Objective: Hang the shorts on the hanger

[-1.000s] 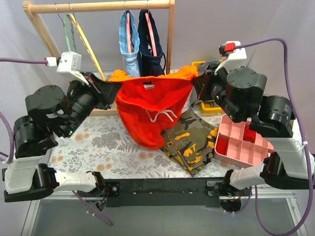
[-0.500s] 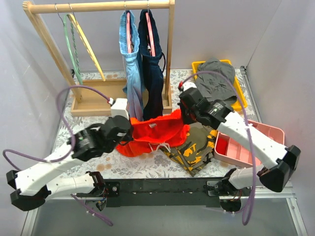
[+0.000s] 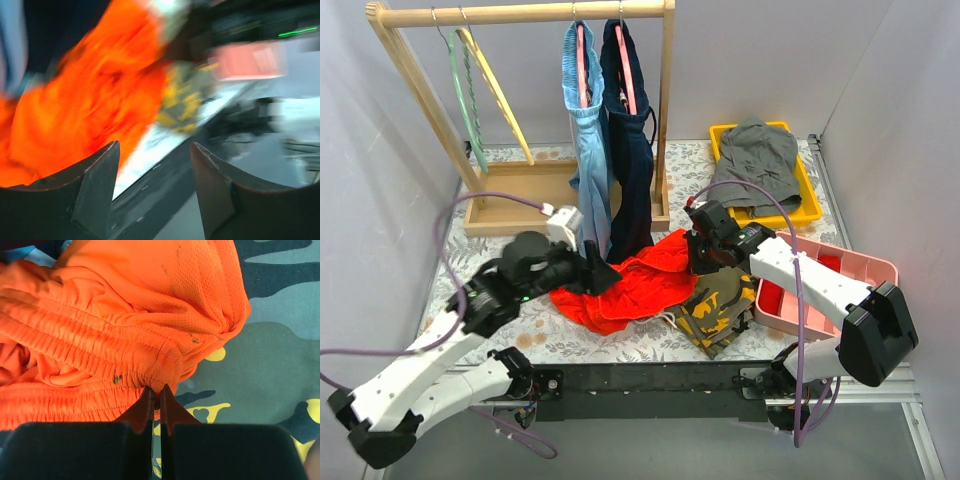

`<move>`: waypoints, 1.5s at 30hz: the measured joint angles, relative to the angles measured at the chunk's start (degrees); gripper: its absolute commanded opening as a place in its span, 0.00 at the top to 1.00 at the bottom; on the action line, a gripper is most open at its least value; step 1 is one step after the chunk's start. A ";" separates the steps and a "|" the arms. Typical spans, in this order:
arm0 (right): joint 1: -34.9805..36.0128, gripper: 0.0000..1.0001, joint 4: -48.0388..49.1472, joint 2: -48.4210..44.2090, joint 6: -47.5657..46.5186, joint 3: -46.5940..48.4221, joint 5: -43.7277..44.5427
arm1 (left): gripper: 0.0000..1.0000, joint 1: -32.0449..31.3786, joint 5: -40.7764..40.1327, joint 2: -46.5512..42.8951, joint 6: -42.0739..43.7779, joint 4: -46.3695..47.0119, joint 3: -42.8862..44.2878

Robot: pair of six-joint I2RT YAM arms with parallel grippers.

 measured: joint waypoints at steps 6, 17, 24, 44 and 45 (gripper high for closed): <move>0.00 0.99 0.83 0.00 0.24 0.02 -0.92 | 0.38 -0.02 -2.49 -3.02 3.54 -1.22 20.72; 0.00 0.99 0.90 -0.02 0.33 0.02 -1.49 | 0.28 0.13 -42.80 14.01 12.31 -5.92 49.27; 0.00 0.99 0.90 -0.46 0.22 0.02 -2.12 | 0.26 2.03 -53.35 26.93 19.58 -7.23 54.21; 0.00 0.99 1.36 -1.84 -1.81 0.02 -4.61 | 0.47 30.97 -38.23 47.21 20.74 -12.96 78.12; 0.00 0.99 1.33 -1.84 -1.97 0.02 -4.70 | 0.47 31.04 -37.86 48.24 20.81 -12.98 78.16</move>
